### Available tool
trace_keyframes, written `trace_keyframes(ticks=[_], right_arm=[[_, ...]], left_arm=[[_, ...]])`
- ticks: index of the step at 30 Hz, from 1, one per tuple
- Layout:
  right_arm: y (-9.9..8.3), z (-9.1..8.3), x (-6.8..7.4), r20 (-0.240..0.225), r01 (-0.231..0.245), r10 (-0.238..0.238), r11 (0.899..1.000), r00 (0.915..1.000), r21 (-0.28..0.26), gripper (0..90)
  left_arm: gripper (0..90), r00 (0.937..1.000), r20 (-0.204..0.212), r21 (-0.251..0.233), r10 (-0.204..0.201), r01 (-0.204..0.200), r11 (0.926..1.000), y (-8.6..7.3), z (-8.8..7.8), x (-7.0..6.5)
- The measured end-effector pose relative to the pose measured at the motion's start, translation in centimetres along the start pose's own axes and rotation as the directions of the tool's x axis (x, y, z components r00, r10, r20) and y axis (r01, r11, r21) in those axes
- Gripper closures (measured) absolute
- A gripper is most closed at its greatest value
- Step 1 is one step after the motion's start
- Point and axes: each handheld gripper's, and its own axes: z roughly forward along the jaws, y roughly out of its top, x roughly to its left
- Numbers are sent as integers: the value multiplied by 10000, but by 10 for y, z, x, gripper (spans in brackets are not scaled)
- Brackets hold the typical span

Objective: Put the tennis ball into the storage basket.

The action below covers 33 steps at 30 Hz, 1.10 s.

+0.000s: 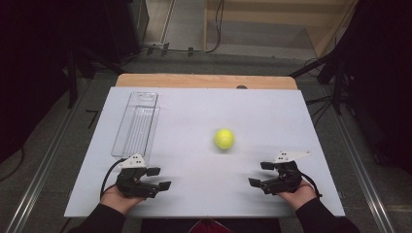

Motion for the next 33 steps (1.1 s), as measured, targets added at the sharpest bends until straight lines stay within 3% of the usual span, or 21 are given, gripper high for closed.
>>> trace_keyframes(ticks=[22, 33], right_arm=[[0, 1, 0, -80, -11, 12, 9999, 10000, 101, 127], [-1, 1, 1, -84, -1, 2, 9999, 10000, 133, 127]], left_arm=[[256, 9995, 91, -253, -317, 319, 9992, 2, 0, 1], [259, 9992, 158, -72, -358, 360, 9993, 4, 1, 1]])
